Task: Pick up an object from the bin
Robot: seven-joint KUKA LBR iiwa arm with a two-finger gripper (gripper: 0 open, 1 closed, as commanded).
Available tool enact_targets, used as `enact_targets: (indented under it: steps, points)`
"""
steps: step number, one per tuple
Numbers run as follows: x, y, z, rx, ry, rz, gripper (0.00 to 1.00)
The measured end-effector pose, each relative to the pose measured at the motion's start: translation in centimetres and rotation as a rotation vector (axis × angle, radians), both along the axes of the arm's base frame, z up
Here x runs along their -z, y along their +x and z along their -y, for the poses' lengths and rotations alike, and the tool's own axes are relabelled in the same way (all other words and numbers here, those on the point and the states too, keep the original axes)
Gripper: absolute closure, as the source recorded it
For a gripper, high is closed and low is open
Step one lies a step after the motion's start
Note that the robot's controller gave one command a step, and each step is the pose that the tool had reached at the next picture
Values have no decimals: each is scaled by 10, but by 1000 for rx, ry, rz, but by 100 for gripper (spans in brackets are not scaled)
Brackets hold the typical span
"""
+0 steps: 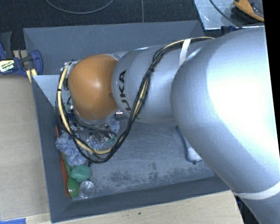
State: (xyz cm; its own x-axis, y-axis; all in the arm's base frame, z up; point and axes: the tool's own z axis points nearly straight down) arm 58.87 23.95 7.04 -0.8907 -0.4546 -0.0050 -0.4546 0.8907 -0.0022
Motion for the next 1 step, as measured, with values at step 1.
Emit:
enact_targets:
  steps: [1]
  points:
    - [-2,-3,37,169,5,5,0]
